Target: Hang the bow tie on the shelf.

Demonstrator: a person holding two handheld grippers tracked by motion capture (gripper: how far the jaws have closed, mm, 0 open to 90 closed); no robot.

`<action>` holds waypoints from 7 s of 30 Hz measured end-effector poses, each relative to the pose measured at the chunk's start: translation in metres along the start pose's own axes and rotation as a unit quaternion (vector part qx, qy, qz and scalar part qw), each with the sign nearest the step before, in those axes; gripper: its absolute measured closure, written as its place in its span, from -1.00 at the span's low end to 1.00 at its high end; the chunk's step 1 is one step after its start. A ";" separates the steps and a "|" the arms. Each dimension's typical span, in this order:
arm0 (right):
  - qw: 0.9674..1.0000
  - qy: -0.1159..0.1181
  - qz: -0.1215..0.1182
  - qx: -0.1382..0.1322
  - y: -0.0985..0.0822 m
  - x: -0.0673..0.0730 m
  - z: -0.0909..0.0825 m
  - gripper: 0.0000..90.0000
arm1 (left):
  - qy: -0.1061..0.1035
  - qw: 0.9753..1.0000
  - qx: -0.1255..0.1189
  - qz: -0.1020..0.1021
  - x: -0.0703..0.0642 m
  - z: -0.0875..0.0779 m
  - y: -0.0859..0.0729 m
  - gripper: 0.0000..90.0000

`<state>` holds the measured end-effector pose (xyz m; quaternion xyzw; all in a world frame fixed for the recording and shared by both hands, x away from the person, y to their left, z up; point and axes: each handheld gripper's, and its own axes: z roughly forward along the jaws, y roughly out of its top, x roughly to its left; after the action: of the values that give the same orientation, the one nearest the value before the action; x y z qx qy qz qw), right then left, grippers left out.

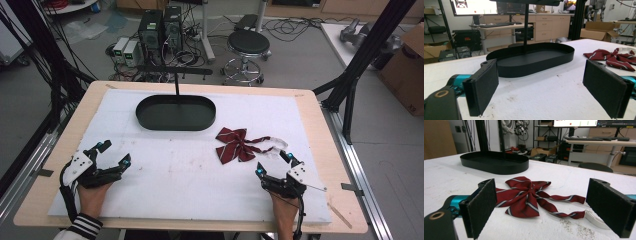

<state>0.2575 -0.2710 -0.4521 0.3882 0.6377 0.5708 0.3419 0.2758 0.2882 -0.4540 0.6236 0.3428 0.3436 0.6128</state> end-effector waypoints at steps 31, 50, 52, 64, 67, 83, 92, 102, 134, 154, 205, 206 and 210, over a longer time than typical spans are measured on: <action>1.000 -0.012 -0.017 0.011 0.001 0.004 0.002 -0.80 | 0.000 1.000 0.002 -0.002 0.000 0.000 0.000 -0.70; 0.997 -0.035 -0.020 0.061 0.042 -0.016 0.001 -0.80 | 0.002 1.000 0.003 -0.002 0.001 0.000 0.000 -0.70; 0.997 -0.039 -0.018 0.066 0.051 -0.022 0.003 -0.80 | 0.002 1.000 0.004 -0.002 0.000 0.001 0.000 -0.70; 0.991 -0.054 -0.022 0.124 0.078 -0.049 0.022 -0.80 | 0.005 1.000 0.003 -0.003 0.000 0.001 0.000 -0.70; 0.988 -0.060 -0.027 0.137 0.083 -0.055 0.028 -0.80 | 0.005 1.000 0.004 -0.004 0.001 0.000 0.000 -0.70; 0.960 -0.073 0.004 0.271 0.091 -0.090 0.067 -0.66 | 0.007 1.000 0.001 -0.001 0.000 0.000 0.000 -0.69; 0.938 -0.073 0.021 0.338 0.075 -0.100 0.090 -0.58 | 0.007 1.000 0.001 -0.002 0.000 0.000 0.000 -0.69; 0.916 -0.082 0.022 0.393 0.072 -0.110 0.105 -0.29 | 0.008 1.000 0.001 -0.001 0.000 0.000 0.000 -0.69; 0.856 -0.081 0.062 0.506 0.055 -0.122 0.116 0.44 | 0.011 1.000 0.001 -0.002 0.000 0.000 0.000 -0.69; 0.850 -0.071 0.054 0.519 0.055 -0.116 0.120 0.93 | 0.010 1.000 0.000 -0.002 0.000 0.000 0.000 -0.69; 0.991 0.042 -0.036 0.121 0.145 -0.033 0.122 0.94 | 0.011 1.000 0.004 0.005 -0.001 0.001 0.000 -0.69; 0.992 0.045 -0.036 0.115 0.147 -0.031 0.124 0.94 | 0.011 1.000 0.005 0.006 -0.001 0.001 0.000 -0.69; 0.993 0.066 -0.031 0.096 0.158 -0.018 0.132 0.94 | 0.011 1.000 0.005 0.006 -0.001 0.001 0.000 -0.69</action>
<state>0.3986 -0.2179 -0.3105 0.3606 0.7226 0.5202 0.2779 0.2756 0.2868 -0.4536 0.6246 0.3477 0.3525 0.6039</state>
